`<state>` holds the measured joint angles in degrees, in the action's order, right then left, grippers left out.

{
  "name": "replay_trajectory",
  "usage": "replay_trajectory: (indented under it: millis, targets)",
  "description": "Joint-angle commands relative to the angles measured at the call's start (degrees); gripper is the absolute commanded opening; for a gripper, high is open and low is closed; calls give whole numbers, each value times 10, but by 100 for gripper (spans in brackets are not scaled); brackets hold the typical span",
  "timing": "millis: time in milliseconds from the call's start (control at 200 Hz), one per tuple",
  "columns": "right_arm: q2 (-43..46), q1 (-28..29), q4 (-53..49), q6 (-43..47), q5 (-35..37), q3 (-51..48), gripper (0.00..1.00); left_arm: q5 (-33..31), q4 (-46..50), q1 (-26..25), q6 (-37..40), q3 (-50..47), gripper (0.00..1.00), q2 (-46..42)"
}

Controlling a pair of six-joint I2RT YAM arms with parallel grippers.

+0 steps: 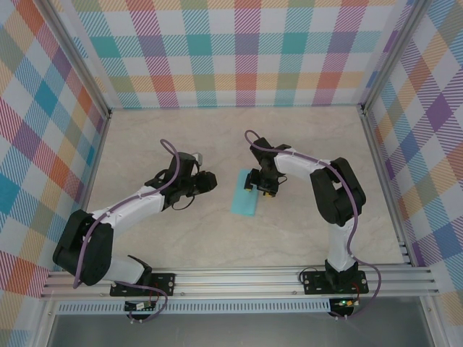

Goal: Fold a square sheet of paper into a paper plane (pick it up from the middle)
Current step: Fold the square sheet of paper in half at the center of the table.

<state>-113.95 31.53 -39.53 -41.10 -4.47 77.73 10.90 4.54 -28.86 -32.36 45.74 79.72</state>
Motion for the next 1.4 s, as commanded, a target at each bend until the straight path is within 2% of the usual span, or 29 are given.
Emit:
replay_trajectory:
  millis: [0,175,330,460,615,845,1400]
  targets:
    - [-36,-2,-52,5,31,-17,64,-3,10,-8,1,-1,28,-11]
    - [-41,-2,-52,10,28,-15,65,5,9,-8,3,-2,28,-7]
    - [-36,-3,-49,9,32,-20,59,8,9,-8,3,-2,28,-6]
    - [-30,-3,-48,15,30,-19,59,8,10,-8,3,-1,28,-4]
    - [-21,-5,-46,19,33,-27,59,10,9,-8,0,-2,29,-2]
    - [-22,-8,-38,13,18,-27,65,12,9,-8,0,1,29,-2]
    - [-28,-9,-47,-9,38,-25,63,21,11,-8,0,0,29,1]
